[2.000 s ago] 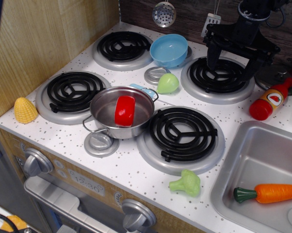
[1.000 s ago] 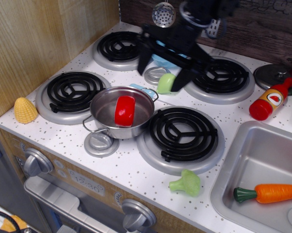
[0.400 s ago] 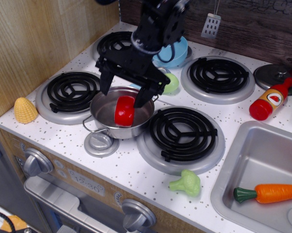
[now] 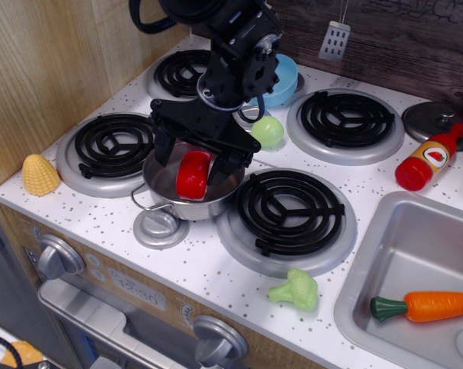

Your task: Take sushi out of pan

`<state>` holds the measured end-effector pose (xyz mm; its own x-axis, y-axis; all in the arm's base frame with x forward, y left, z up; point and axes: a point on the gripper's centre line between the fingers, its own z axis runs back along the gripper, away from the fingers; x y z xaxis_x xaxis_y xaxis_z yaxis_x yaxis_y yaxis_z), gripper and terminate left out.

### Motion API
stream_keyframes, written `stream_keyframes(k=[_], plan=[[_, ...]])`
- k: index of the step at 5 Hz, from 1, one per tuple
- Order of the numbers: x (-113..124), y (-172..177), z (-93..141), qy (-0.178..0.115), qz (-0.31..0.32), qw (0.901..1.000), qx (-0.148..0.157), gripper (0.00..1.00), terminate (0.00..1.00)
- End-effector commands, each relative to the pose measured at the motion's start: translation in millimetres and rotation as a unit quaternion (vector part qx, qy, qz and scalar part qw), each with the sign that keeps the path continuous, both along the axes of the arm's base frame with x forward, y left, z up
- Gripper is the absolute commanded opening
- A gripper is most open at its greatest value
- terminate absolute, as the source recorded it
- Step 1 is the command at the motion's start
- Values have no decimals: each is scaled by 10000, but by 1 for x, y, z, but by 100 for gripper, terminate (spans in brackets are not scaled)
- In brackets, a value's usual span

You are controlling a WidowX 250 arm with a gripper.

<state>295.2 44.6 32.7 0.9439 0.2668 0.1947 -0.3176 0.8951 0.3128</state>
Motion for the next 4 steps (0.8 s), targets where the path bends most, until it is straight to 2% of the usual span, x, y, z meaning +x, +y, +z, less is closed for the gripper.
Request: stream_keyframes(k=[1,2,3,4], plan=[[10,3,-8,-103,-233,9994,-213,100,0],[11,3,-12,-104,-255,9992,-288,0,0],[9,8,1,20,-301,9993,-236,0,0],[4,28,38,224,-308,9992,117,0,0]])
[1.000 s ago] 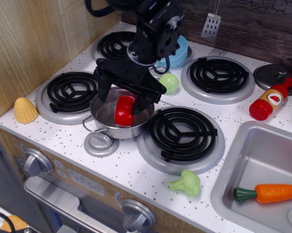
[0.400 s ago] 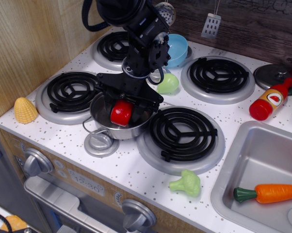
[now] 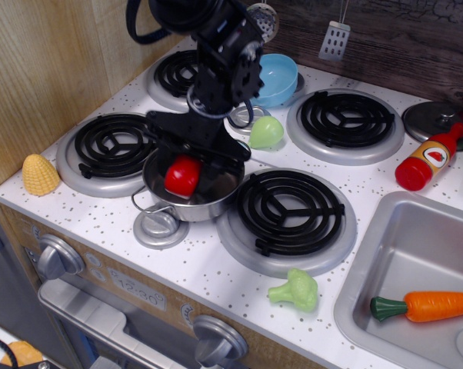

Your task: Take sushi out of pan

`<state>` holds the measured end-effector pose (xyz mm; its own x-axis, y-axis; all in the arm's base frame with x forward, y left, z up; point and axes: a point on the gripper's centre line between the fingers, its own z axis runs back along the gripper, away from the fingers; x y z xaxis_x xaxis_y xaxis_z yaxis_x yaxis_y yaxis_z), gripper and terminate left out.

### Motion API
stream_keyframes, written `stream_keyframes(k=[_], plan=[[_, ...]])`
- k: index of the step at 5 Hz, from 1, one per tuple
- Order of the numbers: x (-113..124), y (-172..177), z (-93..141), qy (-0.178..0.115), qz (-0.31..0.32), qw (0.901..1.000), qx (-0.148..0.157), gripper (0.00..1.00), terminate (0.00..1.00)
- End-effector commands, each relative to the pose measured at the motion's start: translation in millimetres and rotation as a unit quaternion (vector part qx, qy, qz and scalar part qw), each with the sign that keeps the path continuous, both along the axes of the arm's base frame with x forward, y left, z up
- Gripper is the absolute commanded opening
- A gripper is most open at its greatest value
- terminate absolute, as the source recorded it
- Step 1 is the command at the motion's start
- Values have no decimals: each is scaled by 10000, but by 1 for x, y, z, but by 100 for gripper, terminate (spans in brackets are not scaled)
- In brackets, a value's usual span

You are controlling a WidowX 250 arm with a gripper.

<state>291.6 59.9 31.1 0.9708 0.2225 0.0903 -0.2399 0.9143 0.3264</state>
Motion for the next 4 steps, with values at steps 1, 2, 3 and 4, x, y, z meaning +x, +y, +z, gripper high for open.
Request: stream_keyframes(k=[1,2,3,4], plan=[[6,43,70,-341,-183,9976,575,0,0],[8,72,75,-409,-422,9966,580,0,0],[14,97,56,-672,-712,9948,282,0,0],[16,103,33,-885,-740,9933,-71,100,0]])
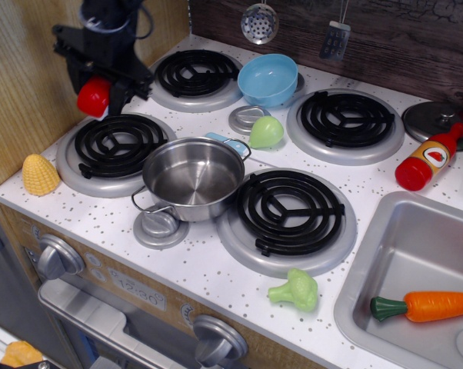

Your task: Take sushi out of pan

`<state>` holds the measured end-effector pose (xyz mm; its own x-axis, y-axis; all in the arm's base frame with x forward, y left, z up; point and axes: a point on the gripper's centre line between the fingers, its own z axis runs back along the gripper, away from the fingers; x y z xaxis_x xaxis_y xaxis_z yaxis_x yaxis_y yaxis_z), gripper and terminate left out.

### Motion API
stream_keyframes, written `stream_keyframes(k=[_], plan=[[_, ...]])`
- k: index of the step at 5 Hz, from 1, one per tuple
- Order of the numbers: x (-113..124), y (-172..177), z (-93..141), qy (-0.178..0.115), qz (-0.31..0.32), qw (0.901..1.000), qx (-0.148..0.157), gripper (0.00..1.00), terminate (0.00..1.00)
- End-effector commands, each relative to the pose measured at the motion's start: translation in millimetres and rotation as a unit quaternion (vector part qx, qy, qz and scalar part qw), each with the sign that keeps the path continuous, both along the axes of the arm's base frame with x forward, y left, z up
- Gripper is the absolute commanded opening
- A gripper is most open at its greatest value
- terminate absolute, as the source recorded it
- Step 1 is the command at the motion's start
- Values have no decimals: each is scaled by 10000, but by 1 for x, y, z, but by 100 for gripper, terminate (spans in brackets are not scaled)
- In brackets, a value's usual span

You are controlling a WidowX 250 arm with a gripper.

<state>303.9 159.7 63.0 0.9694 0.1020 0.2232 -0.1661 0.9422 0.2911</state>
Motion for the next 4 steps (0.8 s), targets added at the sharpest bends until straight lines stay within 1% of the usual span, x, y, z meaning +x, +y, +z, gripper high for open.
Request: stream_keyframes(k=[1,2,3,4], plan=[[5,2,-14,-283,-64,9991,-322,100,0],[4,-7,-19,-384,99,9984,-415,100,0],[4,-7,-19,-384,99,9984,-415,100,0],[4,-7,-19,-384,99,9984,-415,100,100]])
